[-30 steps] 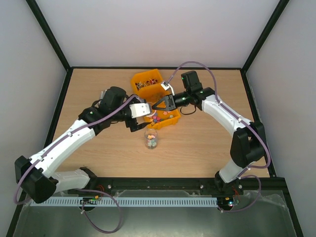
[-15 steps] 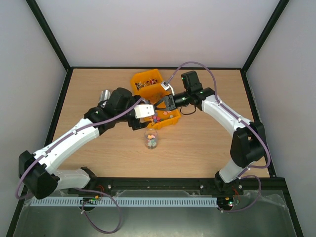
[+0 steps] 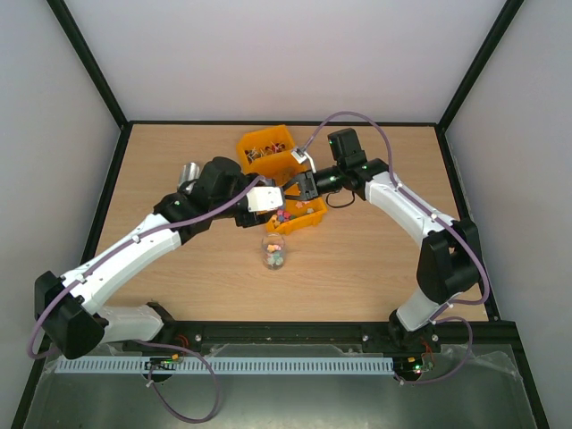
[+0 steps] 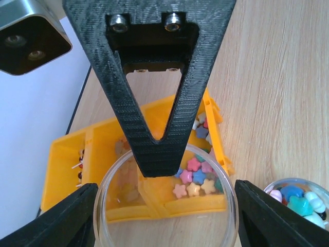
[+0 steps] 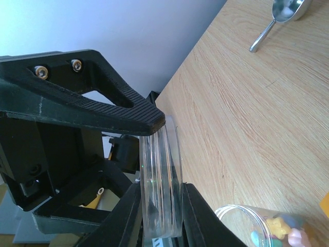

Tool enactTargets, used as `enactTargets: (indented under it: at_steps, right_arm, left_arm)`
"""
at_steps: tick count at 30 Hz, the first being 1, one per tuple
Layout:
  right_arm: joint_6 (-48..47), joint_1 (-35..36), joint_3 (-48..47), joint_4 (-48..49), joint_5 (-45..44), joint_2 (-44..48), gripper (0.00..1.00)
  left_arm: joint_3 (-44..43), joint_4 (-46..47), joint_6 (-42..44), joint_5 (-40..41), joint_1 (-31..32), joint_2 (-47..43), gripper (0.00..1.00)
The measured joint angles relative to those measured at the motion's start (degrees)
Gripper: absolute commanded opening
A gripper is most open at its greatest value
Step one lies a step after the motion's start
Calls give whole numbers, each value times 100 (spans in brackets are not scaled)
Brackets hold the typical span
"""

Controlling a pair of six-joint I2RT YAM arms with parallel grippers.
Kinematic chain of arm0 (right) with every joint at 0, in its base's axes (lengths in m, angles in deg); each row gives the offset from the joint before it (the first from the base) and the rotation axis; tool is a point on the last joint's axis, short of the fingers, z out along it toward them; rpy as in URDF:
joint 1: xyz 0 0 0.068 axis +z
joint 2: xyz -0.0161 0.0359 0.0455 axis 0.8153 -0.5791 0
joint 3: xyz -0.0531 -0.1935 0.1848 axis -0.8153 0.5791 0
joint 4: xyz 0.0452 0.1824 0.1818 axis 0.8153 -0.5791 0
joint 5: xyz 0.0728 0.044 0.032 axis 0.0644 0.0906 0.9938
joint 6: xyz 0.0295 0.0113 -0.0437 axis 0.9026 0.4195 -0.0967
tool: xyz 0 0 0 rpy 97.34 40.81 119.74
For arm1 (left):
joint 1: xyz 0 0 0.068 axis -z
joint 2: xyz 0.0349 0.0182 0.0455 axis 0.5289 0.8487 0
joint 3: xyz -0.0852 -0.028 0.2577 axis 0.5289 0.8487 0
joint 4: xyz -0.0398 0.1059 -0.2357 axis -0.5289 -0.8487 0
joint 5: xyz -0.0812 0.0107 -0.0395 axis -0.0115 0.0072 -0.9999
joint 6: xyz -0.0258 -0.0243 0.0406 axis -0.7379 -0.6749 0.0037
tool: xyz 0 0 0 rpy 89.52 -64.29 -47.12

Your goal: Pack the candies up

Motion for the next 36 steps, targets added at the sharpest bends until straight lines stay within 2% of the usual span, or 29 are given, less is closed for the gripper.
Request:
enactTargets:
  at_steps: [4,7,9,20,25,26,28,33,36]
  right_arm:
    - [-2,0,2,0,0,0,7]
    - [0,0,2,0,0,0,7]
    - [0,0,2,0,2,0,7]
    - [0,0,4,0,2,0,7]
    - [0,0,4,0,0,0,10]
    - [0,0,4,0,0,0,14]
    - [0,0,4,0,0,0,29]
    - [0,0,4,2,-48,0,58]
    - [-74,-24,4,-24,-85,0,68]
  left_arm:
    - [-2,0,28,7,0,2,65]
    - [-2,-2,28,4,0,2,76]
    - [-2,0,28,2,0,0,78]
    - [0,-24,170,2,7,0,64]
    - [0,-26,177,4,7,0,59]
    - [0,-26,177,2,7,0,58]
    - [0,-31,175,2,7,0,56]
    - [0,-212,170,-118,11,0,53]
    - [0,-363,136,-256,7,0,53]
